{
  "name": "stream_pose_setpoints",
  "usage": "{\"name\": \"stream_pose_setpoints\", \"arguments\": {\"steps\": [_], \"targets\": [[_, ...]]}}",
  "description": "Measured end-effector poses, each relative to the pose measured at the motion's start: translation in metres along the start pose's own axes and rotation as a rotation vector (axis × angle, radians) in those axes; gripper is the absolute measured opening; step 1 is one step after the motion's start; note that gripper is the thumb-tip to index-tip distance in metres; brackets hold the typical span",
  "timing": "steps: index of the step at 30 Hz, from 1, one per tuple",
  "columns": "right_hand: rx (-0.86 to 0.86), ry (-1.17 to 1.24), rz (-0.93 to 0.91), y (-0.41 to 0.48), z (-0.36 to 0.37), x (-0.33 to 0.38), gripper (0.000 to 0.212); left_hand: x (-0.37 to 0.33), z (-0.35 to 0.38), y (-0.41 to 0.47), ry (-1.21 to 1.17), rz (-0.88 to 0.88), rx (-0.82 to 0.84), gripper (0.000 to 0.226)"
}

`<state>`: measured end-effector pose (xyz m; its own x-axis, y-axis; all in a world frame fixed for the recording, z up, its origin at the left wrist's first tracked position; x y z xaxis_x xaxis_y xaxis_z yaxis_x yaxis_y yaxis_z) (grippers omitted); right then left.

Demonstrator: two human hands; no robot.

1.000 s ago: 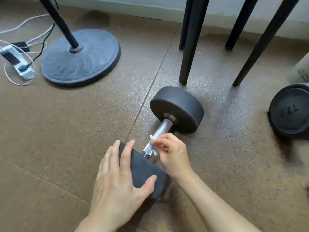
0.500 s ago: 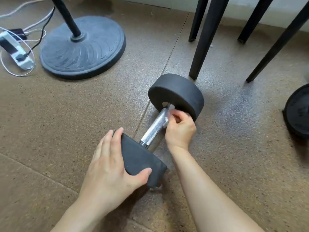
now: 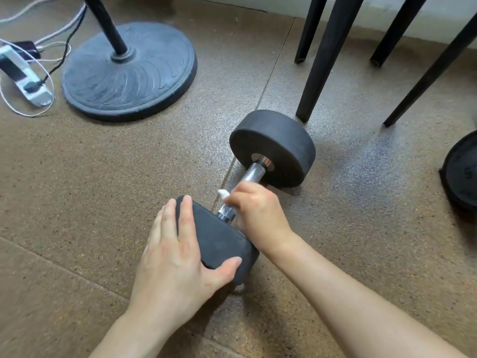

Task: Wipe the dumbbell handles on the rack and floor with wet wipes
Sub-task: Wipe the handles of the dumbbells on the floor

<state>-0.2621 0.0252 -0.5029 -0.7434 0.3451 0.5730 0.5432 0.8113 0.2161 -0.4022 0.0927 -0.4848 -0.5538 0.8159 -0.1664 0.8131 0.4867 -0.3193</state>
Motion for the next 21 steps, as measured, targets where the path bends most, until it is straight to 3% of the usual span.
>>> {"name": "stream_pose_setpoints", "arguments": {"steps": [2, 5, 10, 14, 18, 21], "targets": [[0.116, -0.165, -0.041, 0.017, -0.005, -0.009, 0.011, 0.000, -0.001, 0.002, 0.011, 0.001, 0.005, 0.119], [0.025, -0.296, 0.133, 0.044, -0.027, -0.034, 0.016, -0.005, 0.000, -0.001, 0.028, 0.006, 0.017, 0.119], [0.328, -0.193, -0.099, 0.016, 0.001, -0.005, 0.026, -0.018, -0.001, -0.008, 0.064, -0.008, 0.033, 0.117], [0.122, -0.258, 0.139, 0.033, -0.021, -0.046, 0.013, -0.030, 0.005, -0.014, 0.099, 0.020, 0.056, 0.116], [0.275, 0.030, 0.016, -0.009, -0.001, -0.007, 0.011, -0.034, 0.007, -0.019, 0.141, 0.077, 0.039, 0.114], [0.370, 0.342, 0.158, -0.022, -0.001, -0.014, 0.010, -0.028, 0.004, -0.017, 0.127, 0.082, 0.025, 0.115]]}}
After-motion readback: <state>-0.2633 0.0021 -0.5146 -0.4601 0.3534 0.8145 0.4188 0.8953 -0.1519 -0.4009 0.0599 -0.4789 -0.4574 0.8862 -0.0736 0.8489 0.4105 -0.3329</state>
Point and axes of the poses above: each hand's wrist, its own y-axis towards the middle knuckle, its own z-axis out of the palm, x = y × z, the point moved 7 cm from there along y, towards the middle knuckle, and after that the axes turned 11 degrees about x, right-handed, at the moved point
